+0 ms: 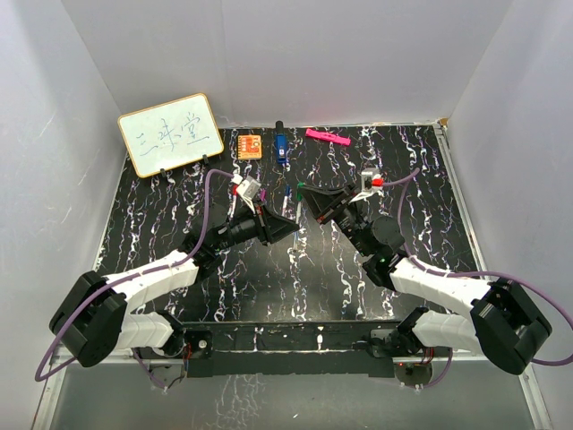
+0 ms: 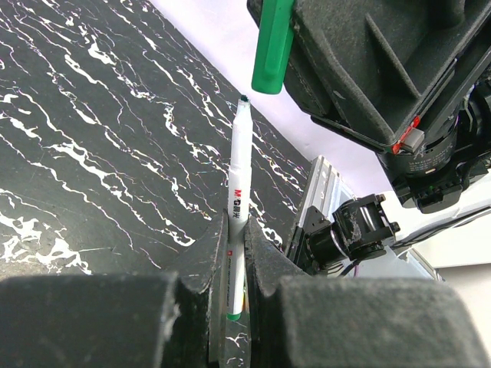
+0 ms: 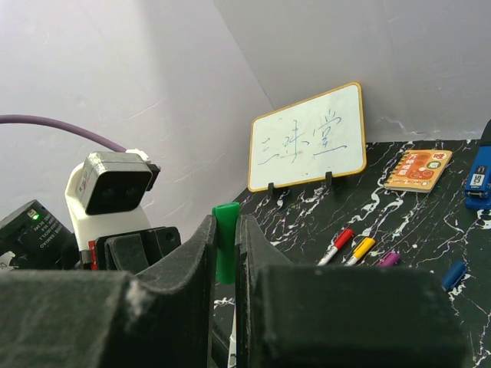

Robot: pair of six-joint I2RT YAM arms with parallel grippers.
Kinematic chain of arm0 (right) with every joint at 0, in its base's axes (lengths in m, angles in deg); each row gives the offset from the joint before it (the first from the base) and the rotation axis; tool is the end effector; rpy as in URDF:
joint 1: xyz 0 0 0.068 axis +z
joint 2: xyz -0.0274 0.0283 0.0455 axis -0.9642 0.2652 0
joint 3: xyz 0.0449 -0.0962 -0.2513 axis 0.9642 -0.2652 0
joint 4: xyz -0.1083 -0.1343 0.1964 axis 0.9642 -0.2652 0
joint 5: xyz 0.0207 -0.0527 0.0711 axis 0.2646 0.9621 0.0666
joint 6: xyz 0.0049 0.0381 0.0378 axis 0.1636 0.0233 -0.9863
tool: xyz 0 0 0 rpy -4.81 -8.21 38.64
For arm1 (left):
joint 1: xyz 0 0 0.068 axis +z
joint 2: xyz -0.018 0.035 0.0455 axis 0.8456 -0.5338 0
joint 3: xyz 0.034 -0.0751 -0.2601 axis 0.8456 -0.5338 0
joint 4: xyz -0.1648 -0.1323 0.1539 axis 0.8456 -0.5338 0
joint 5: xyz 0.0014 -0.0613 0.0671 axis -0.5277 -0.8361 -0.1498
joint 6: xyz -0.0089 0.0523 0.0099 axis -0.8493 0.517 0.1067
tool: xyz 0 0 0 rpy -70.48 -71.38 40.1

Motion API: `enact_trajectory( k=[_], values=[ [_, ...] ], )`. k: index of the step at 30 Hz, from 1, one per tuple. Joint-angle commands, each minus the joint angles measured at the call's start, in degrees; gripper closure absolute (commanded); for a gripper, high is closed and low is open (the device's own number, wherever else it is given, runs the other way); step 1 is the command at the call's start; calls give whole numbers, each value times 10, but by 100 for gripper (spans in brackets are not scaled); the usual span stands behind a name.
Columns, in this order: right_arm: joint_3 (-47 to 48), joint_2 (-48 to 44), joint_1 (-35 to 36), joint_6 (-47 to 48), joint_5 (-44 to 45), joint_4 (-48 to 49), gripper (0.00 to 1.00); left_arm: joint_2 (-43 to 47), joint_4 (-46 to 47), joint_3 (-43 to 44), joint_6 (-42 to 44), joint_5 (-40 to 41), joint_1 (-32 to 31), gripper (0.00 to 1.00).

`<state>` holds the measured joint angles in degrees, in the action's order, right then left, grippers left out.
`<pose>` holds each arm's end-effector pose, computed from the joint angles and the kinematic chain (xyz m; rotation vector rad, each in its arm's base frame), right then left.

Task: Insert the pens into the pen caps

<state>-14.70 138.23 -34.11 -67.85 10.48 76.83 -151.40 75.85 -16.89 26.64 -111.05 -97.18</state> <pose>0.1889 0.1599 0.2853 -0.0732 1.3342 1.0627 0.1960 -0.1825 0.2648 0.4622 1.5814 -1.3998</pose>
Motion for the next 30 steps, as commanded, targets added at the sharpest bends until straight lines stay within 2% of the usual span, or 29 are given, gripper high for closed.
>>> enact_trajectory(
  k=[1,30],
  values=[
    [-8,-6,3,8,7,18,100,18,16,16,8,-4,2,100],
    [-12,-11,7,-6,-8,8,100,15,27,24,4,12,2,100]
  ],
)
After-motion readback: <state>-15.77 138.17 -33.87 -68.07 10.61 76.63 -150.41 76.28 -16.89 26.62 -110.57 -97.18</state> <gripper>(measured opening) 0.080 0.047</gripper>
